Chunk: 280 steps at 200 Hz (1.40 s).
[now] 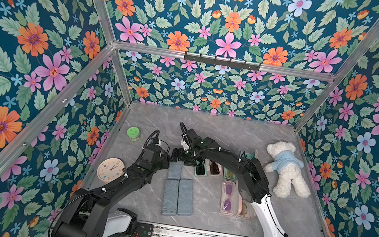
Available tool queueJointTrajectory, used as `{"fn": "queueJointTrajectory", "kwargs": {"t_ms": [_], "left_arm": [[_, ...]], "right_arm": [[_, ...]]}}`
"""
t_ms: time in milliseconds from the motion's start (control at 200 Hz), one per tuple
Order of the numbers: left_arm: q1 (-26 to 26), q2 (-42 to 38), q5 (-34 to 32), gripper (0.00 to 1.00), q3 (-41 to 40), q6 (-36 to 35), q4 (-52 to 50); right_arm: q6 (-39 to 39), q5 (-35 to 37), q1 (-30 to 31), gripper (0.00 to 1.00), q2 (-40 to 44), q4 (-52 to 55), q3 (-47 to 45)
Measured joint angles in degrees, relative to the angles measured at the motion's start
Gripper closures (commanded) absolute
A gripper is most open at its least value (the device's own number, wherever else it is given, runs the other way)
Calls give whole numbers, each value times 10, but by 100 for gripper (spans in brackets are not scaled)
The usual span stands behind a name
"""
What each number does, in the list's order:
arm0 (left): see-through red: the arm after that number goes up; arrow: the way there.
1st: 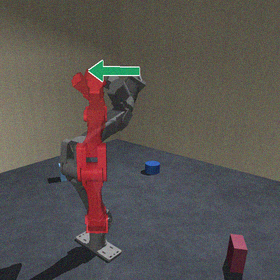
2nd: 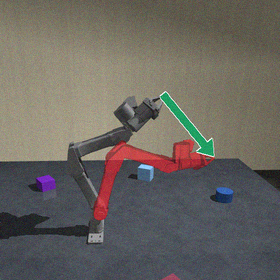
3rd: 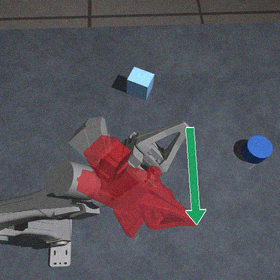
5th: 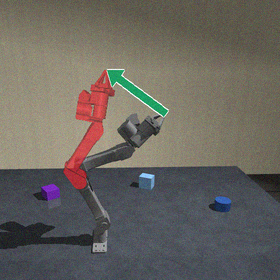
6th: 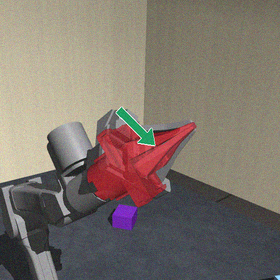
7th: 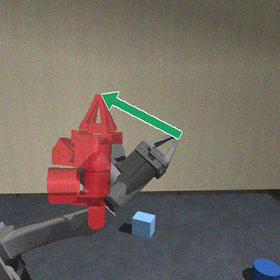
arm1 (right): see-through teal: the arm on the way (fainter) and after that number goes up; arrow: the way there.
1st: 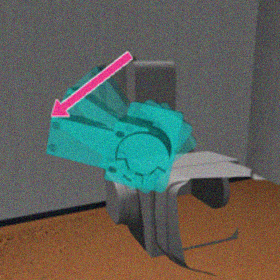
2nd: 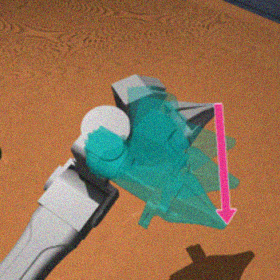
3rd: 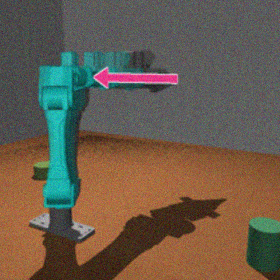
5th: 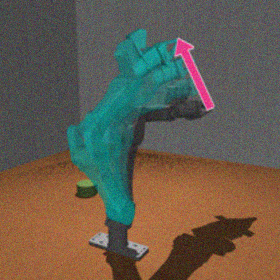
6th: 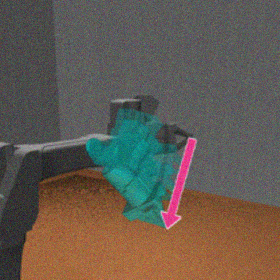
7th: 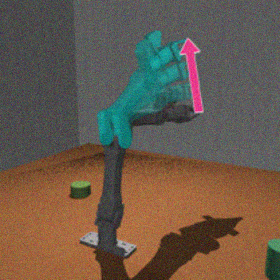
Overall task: Close the glasses case
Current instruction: Move the glasses case to the center of the board, then close the glasses case at the center of the board.
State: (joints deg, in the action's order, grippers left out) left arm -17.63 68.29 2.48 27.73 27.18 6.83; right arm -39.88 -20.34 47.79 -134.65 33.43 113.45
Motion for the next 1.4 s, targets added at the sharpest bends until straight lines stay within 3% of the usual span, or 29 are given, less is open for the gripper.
{"fn": "queueJointTrajectory", "kwargs": {"t_ms": [345, 710, 990, 1270, 1400], "left_arm": [[0, -14, 10, 44, -16, 10, 25], [-16, 76, 71, 45, 62, 13, 31], [-98, 193, 98, 60, 186, -1, 12], [-125, 300, 111, 70, 243, -1, 1], [-130, 335, 115, 72, 248, -1, 4]], "right_arm": [[24, -13, -24, 0, 123, -32, -101], [70, -32, -103, 8, 258, -30, -208], [78, -65, -145, 21, 283, -37, -276], [103, -88, -167, 42, 291, -42, -307], [116, -97, -165, 45, 292, -47, -320]]}}
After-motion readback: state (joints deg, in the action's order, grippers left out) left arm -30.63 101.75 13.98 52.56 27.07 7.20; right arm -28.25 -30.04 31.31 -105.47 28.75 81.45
